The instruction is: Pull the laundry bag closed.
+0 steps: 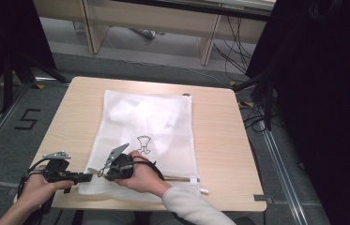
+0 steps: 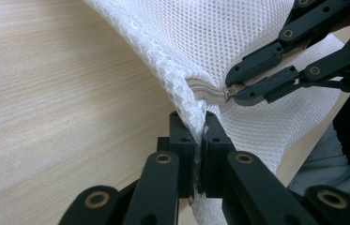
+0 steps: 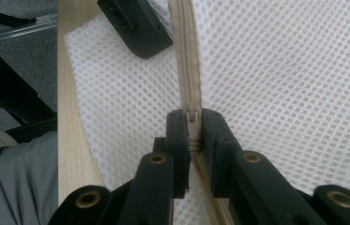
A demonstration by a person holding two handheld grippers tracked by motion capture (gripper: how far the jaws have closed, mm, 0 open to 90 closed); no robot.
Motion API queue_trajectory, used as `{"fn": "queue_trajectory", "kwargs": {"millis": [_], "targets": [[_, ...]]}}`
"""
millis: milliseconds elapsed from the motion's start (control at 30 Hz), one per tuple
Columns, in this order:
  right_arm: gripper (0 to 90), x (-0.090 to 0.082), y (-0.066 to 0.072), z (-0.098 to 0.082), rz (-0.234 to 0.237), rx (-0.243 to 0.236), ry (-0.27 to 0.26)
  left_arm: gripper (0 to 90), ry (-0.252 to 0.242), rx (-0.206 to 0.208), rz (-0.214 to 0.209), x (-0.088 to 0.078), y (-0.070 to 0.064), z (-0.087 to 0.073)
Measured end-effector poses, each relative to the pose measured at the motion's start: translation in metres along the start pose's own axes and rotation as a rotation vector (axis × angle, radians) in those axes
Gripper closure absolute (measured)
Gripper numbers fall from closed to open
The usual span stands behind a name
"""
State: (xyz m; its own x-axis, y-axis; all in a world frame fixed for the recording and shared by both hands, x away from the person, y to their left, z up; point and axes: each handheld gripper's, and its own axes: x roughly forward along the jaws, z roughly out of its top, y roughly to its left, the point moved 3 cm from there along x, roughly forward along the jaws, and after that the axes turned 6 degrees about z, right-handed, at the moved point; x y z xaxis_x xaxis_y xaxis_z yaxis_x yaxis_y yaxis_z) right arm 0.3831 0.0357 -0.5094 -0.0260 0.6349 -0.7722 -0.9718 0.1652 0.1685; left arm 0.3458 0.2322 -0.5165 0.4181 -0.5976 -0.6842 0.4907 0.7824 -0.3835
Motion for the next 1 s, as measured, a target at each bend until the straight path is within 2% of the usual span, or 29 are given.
{"fn": "queue_trajectory", "kwargs": {"millis": [100,200,667,733,1000], "targets": [[82.7,-0.001,0.001,-0.002,0.002,0.014,-0.002,85.4,-0.008,-0.006,0.008,0.001,-0.001,0.0],[82.7,-0.002,0.0,-0.003,-0.005,0.0,0.004,85.5,-0.005,-0.003,0.008,0.001,0.0,0.0],[82.7,-0.008,-0.001,-0.009,-0.006,0.014,0.008,85.5,-0.015,-0.007,0.027,0.002,0.0,-0.001],[82.7,-0.009,-0.001,-0.009,-0.007,0.013,0.009,85.4,-0.007,-0.003,0.012,0.001,0.0,-0.001],[82.7,-0.013,-0.003,-0.012,-0.008,0.032,0.007,85.5,-0.008,-0.002,0.019,0.001,0.001,-0.001]]}}
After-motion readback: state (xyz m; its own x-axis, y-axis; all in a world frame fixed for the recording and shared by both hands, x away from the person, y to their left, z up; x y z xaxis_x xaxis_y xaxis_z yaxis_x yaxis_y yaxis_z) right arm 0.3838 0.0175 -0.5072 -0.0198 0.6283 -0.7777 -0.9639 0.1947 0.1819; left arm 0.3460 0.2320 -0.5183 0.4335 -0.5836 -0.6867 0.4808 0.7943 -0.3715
